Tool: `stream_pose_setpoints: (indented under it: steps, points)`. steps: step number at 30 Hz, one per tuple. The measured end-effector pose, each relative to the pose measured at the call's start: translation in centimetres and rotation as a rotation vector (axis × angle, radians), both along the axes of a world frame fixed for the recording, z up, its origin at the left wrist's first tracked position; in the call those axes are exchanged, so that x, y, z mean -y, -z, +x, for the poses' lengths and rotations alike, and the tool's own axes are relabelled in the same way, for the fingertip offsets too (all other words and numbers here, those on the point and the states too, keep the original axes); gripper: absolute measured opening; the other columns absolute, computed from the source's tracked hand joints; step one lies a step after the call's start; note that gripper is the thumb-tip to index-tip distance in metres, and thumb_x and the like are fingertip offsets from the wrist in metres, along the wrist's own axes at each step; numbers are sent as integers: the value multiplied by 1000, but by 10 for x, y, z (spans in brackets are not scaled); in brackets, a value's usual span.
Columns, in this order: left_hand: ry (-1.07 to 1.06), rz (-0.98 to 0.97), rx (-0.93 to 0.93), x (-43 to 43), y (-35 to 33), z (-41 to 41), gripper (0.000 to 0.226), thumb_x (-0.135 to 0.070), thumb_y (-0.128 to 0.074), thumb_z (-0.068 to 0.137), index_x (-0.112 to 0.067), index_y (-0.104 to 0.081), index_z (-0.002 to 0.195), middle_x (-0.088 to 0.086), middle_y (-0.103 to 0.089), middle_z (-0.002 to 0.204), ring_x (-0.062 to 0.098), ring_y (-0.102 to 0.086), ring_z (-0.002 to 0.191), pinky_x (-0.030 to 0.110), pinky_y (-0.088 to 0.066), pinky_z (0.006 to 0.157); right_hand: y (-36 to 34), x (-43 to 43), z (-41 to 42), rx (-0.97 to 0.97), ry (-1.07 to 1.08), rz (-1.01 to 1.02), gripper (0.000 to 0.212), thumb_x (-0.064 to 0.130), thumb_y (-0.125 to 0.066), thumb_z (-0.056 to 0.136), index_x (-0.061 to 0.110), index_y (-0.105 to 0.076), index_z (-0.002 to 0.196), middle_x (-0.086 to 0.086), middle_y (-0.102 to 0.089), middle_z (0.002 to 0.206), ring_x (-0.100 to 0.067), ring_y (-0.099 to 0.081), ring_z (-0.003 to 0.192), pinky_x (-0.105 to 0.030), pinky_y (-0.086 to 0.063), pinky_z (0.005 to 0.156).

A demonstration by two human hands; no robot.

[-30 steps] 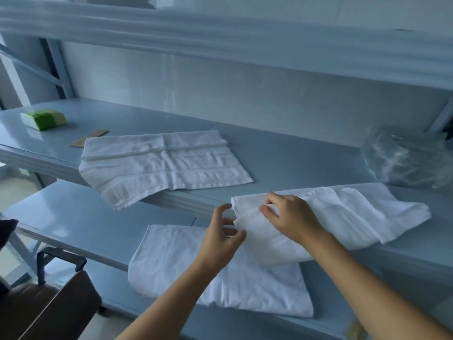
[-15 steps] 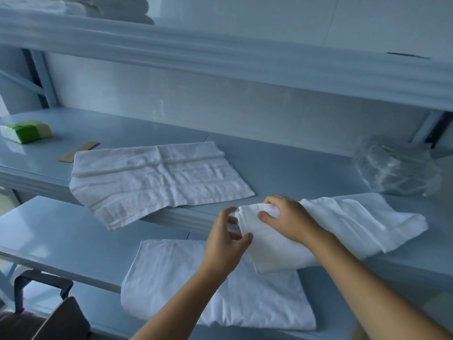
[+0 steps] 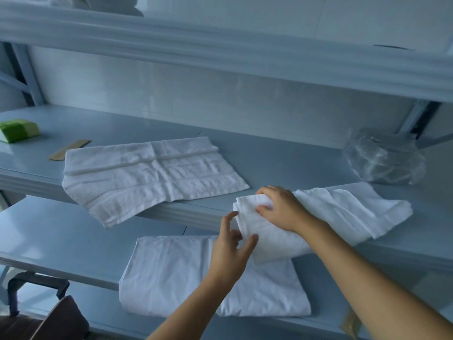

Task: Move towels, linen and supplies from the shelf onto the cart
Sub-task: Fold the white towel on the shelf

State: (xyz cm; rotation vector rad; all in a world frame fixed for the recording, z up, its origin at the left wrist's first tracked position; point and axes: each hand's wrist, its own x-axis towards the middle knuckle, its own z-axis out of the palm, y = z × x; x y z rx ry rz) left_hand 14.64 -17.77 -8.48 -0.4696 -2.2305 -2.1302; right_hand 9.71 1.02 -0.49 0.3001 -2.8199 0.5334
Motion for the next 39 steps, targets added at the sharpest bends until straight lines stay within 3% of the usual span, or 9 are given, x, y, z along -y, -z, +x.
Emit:
stream_pose_setpoints:
  steps: [6,11,15,18,22,26,29,33,39]
  points:
    - [-10,79,-110,-5,-26,-10,61,-44,-73,81,-52,-40,131,-7,-61,104,19,-69,91,43,-58,79,-14,0,0,-87,7,-235,14,31,-66,87,30,-52,85,13,-59,84,-6,-57,81,-32,-48,75]
    - [42,40,-186,-7,-62,-52,71,-39,-73,84,-55,-31,139,-15,-55,128,11,-61,112,31,-54,89,-46,-2,-15,-227,48,-447,13,20,-69,88,26,-57,87,12,-62,82,-4,-59,77,-27,-48,72]
    - [6,-202,-240,1,-90,-94,71,-23,-66,91,-58,-23,136,-16,-62,108,8,-63,95,27,-53,79,-46,5,-45,-232,140,-485,13,25,-69,86,24,-57,87,10,-62,80,-9,-59,74,-31,-46,68]
    - [-57,-296,-248,18,-103,-128,77,-16,-64,91,-47,-22,147,-4,-63,105,15,-64,88,26,-48,74,-38,13,-65,-202,177,-422,20,34,-69,86,23,-60,101,10,-62,90,-12,-58,81,-26,-39,71]
    - [-86,-530,-207,57,-94,-167,69,-16,-64,89,-39,-34,147,4,-60,120,27,-61,108,31,-46,85,-24,13,-68,-151,123,-125,37,42,-65,87,24,-59,119,5,-62,112,-18,-58,107,-35,-45,91]
    - [-84,-925,-265,78,-74,-178,64,-36,-59,90,-38,-30,146,2,-50,135,28,-56,116,34,-46,83,-10,-9,-49,-133,174,-46,38,42,-62,90,26,-57,124,9,-62,118,-17,-55,114,-37,-44,96]
    - [-208,-1073,-374,65,-77,-182,65,-51,-57,89,-27,-35,145,5,-41,143,29,-45,129,41,-41,97,-5,-34,-32,-149,217,-66,36,41,-62,90,25,-59,122,12,-63,118,-13,-55,112,-34,-45,94]
    - [-154,-1033,-668,10,-87,-179,54,-60,-51,91,-30,-51,135,-4,-47,144,21,-42,132,39,-32,105,-7,-71,-13,-153,291,-103,34,37,-64,91,22,-61,122,11,-64,118,-12,-55,115,-30,-44,97]
    - [148,-943,-605,-73,-84,-166,49,-63,-47,93,-31,-53,130,-6,-60,130,19,-54,121,34,-36,104,-14,-114,9,-18,335,-97,62,70,-61,74,29,-59,121,16,-58,117,-6,-53,111,-28,-44,96]
